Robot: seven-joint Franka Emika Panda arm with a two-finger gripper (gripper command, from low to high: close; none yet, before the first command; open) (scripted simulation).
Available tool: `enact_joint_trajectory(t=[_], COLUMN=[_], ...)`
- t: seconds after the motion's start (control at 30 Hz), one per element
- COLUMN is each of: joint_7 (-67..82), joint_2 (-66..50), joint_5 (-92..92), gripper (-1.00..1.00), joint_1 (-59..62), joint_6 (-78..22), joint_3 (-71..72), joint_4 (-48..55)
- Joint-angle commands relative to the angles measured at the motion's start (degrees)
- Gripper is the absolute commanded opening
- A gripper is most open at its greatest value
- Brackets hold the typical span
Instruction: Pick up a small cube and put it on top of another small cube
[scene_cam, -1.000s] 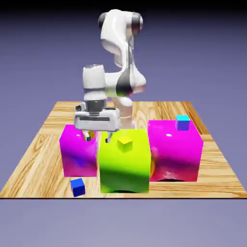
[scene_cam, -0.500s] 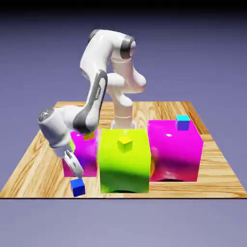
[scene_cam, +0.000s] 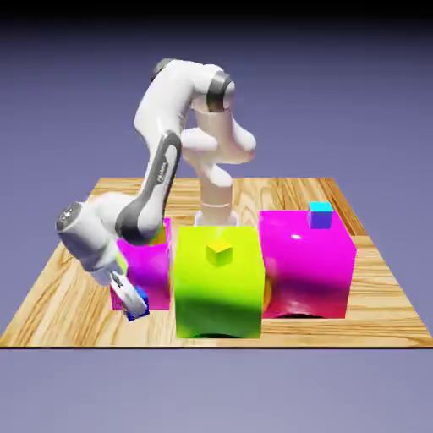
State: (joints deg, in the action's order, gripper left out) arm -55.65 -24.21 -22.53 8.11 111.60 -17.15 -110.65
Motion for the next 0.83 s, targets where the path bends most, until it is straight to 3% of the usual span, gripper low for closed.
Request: enact_joint_trajectory(t=[0.0, 0.3, 0.43, 0.5, 0.67, 0.7, 0.8], joint_7=[1.79, 18.45, 19.33, 17.25, 16.98, 16.98, 17.09], joint_2=[2.08, 20.77, 29.08, 29.70, 29.75, 29.75, 29.73], joint_5=[1.77, 16.05, 25.65, 26.93, 27.29, 27.29, 27.15], gripper=[-1.00, -1.00, -1.00, -1.00, -1.00, 1.00, 1.00], joint_1=[-0.16, -1.60, -5.33, -5.28, -4.98, -4.98, -5.10], joint_6=[-1.56, -15.44, -21.37, -21.01, -10.96, -10.96, -15.09], joint_3=[0.30, 2.96, 1.89, 0.22, -0.12, -0.12, 0.02], joint_4=[-0.49, -4.91, -7.51, -7.06, -17.16, -17.16, -13.01])
